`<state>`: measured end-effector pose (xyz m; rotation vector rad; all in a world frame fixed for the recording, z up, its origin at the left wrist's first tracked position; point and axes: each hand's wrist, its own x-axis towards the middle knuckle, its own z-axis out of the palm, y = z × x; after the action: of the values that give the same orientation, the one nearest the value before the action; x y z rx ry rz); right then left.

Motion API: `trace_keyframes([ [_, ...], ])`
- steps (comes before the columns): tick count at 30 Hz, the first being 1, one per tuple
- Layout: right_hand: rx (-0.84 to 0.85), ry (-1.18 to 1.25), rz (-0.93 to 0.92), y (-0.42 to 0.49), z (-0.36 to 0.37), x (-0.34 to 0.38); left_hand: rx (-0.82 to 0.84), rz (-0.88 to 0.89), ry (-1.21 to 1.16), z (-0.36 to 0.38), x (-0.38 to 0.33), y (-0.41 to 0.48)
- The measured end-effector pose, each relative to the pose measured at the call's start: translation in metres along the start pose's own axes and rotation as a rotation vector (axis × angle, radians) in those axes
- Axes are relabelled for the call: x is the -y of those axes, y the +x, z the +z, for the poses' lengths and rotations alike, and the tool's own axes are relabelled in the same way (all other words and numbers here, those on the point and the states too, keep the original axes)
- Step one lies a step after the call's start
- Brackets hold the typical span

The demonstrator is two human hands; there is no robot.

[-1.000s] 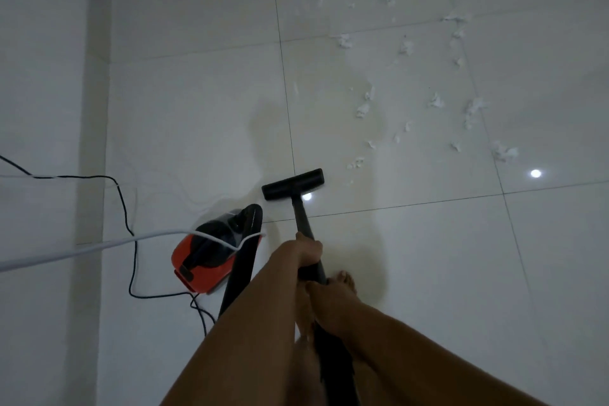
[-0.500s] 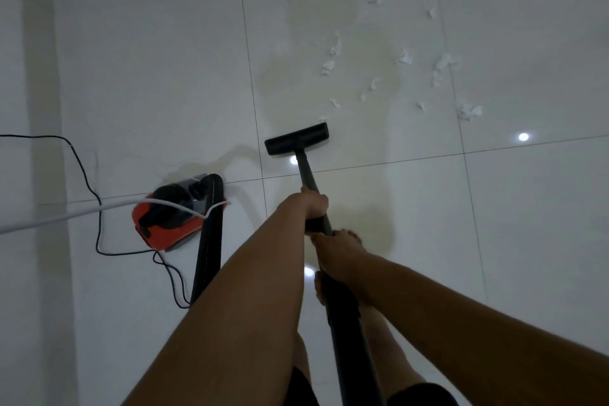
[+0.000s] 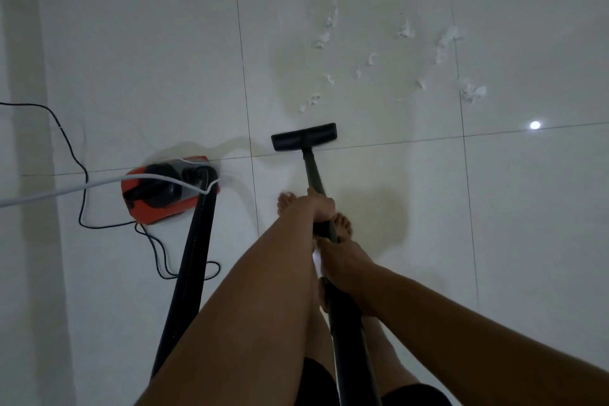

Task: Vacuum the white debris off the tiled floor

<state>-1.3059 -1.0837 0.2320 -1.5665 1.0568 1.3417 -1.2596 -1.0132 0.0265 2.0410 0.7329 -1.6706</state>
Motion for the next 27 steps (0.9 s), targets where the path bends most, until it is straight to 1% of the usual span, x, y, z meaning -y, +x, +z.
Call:
trace_keyframes([
  [1, 0.021, -0.024, 0.022, 0.001, -0.001, 0.001, -0.016, -0.023, -0.002, 0.004, 0.003, 0.012],
  [3, 0.011, -0.037, 0.007, 0.004, -0.003, -0.003, -0.037, -0.076, 0.038, -0.003, -0.001, -0.017],
  [5, 0.004, -0.061, 0.005, 0.007, -0.005, -0.003, -0.007, -0.015, 0.052, -0.015, -0.009, -0.043],
  [7, -0.008, -0.058, -0.024, 0.014, -0.004, -0.001, 0.029, 0.015, 0.019, -0.02, -0.013, -0.046],
  [10, -0.001, -0.058, -0.046, 0.023, 0.0, 0.003, 0.038, 0.025, -0.016, -0.023, -0.014, -0.03],
  [13, -0.007, -0.088, -0.078, 0.03, 0.004, 0.012, 0.104, 0.012, -0.044, -0.028, -0.014, -0.01],
  [16, -0.084, -0.157, -0.17, 0.04, 0.003, 0.024, 0.081, 0.047, -0.038, -0.042, -0.015, -0.011],
  [17, -0.073, -0.163, -0.186, 0.031, 0.002, 0.032, 0.075, 0.055, -0.031, -0.05, -0.017, -0.015],
  [19, -0.03, -0.126, -0.149, 0.02, 0.001, 0.042, 0.081, 0.055, -0.049, -0.061, -0.02, -0.015],
  [24, -0.008, -0.088, -0.101, 0.033, 0.005, 0.057, 0.074, 0.081, -0.094, -0.078, -0.029, -0.011],
  [27, -0.02, -0.067, -0.106, 0.042, 0.009, 0.063, 0.07, 0.082, -0.096, -0.088, -0.034, -0.01],
])
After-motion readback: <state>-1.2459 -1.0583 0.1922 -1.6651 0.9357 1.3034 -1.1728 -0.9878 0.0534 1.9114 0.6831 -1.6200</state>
